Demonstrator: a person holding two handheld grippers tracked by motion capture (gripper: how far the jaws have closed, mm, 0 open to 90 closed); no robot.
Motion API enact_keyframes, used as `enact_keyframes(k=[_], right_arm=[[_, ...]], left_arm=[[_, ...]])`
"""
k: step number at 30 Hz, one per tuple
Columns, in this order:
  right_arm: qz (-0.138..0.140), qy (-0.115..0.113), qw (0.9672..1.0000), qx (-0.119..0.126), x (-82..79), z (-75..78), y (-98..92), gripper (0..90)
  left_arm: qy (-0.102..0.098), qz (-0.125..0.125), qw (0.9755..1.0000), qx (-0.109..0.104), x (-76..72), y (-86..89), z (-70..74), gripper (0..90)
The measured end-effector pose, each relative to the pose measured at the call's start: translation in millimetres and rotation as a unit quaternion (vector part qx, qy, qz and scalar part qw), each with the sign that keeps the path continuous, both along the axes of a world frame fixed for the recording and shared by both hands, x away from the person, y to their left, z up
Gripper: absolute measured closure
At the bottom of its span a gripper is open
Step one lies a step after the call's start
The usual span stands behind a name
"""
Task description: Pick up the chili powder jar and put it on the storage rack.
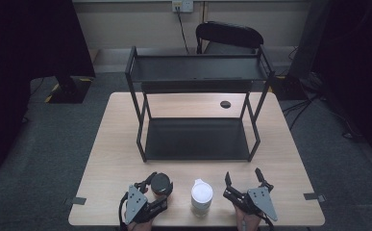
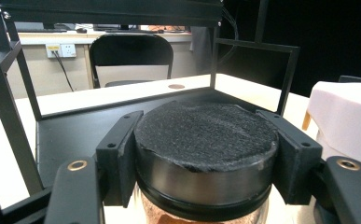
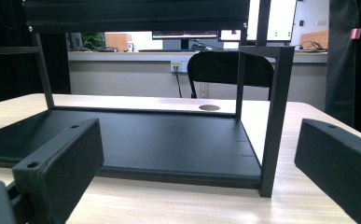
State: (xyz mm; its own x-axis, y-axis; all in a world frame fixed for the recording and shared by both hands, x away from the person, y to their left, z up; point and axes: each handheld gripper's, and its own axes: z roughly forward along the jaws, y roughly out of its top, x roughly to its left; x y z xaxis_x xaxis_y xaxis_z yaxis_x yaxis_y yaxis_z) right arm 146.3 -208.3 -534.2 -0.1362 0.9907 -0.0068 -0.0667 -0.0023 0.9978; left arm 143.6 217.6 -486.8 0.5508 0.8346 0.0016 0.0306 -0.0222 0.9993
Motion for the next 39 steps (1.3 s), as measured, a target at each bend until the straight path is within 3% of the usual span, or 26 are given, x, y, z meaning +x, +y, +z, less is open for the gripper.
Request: enact_keyframes(k=[20,39], right_arm=[[0.0,0.0,1.0,0.0,0.0,0.0,0.0,0.0],[0.0,0.0,1.0,0.0,0.0,0.0,0.0,0.0]], left_arm=[[-0.016,-0.004,0.9999,-0.004,-0.3,3.2,11.8,35.1],[-0.037,-0.028,0.9989,-0.01,3.4,9.4,39.2,35.1]])
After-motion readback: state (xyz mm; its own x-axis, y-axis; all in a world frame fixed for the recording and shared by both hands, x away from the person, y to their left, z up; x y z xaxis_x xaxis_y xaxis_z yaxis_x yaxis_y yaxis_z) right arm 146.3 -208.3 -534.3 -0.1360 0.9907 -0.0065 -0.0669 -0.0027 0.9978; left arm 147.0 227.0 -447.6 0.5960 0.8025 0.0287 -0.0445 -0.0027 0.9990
